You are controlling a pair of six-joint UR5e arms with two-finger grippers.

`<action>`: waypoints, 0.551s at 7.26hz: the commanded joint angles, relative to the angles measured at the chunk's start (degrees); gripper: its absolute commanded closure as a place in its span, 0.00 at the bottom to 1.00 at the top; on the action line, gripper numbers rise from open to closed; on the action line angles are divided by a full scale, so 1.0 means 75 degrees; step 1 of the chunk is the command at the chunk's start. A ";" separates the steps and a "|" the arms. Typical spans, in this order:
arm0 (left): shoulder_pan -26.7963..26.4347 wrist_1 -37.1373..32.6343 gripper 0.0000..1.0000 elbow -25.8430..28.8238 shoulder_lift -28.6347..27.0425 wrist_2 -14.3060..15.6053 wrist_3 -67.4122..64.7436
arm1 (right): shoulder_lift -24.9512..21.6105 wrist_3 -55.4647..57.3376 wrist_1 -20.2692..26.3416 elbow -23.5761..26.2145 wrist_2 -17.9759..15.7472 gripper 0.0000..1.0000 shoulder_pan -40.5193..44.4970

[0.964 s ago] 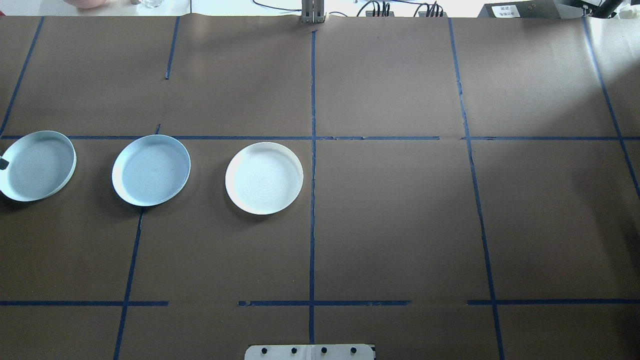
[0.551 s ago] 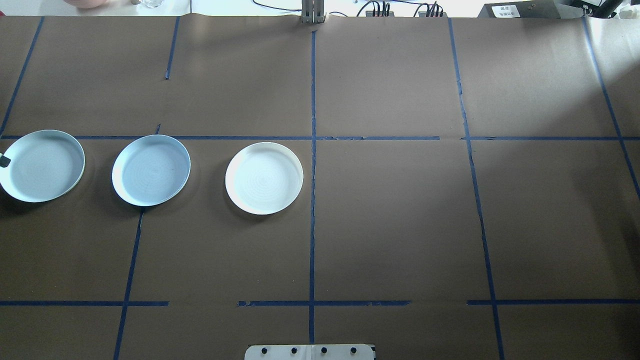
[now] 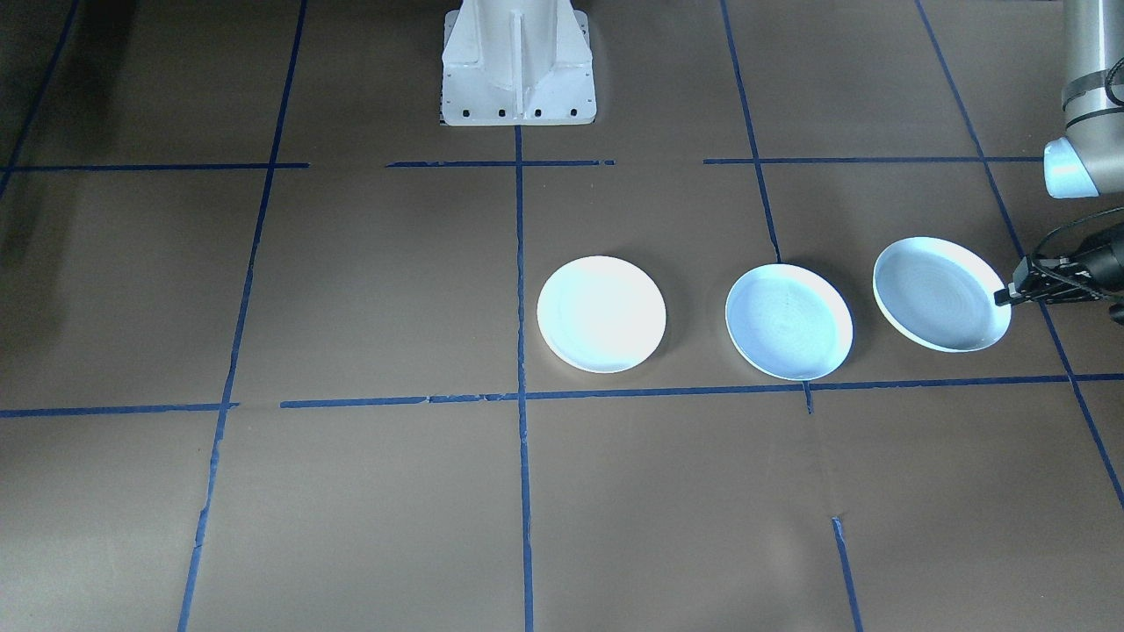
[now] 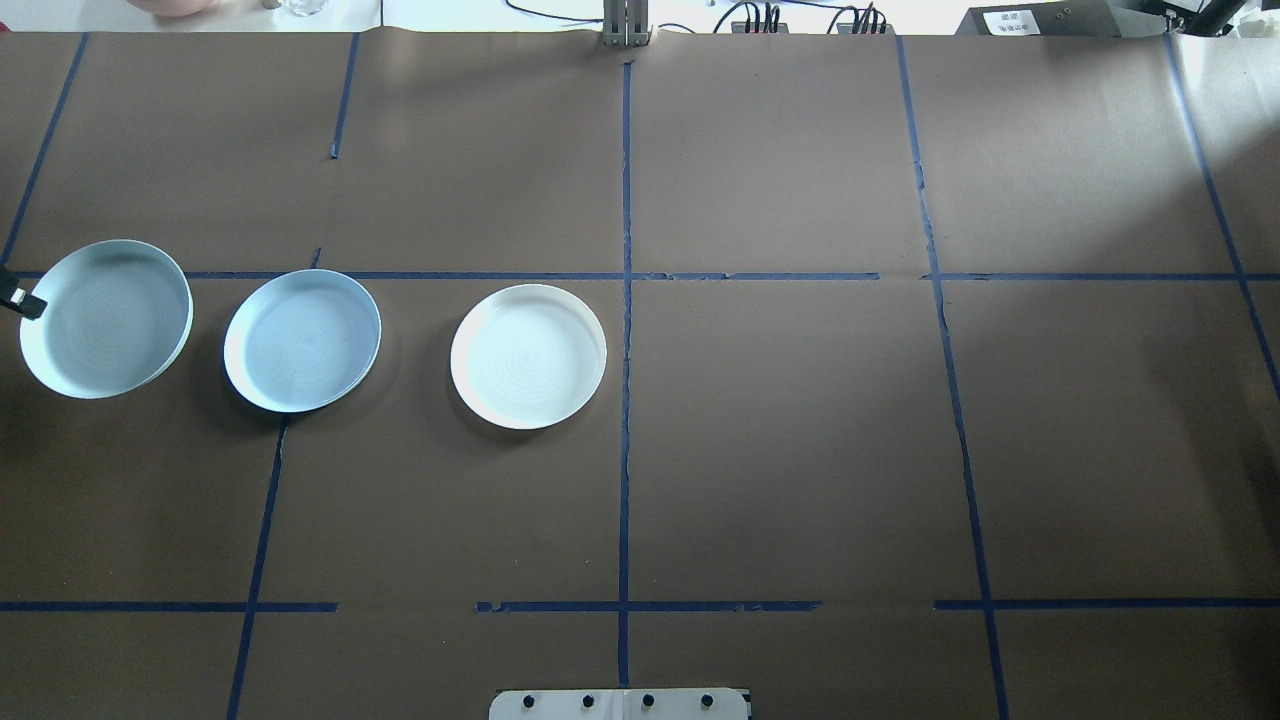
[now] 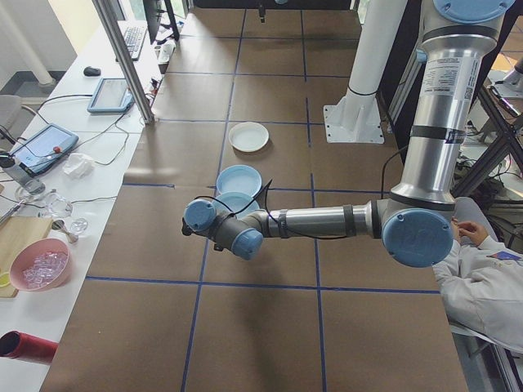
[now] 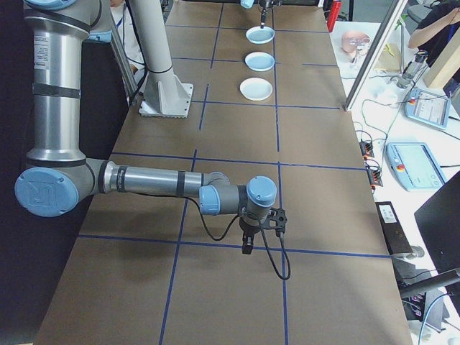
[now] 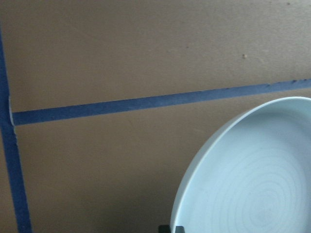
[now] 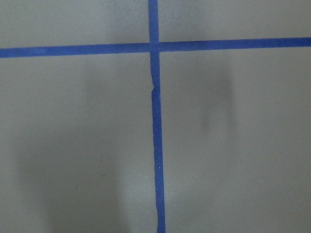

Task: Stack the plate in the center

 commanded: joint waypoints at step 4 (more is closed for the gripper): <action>0.0697 -0.0340 1.00 -0.0031 -0.0764 0.0035 -0.1768 | 0.0000 0.0000 -0.0010 0.0000 0.0000 0.00 0.0000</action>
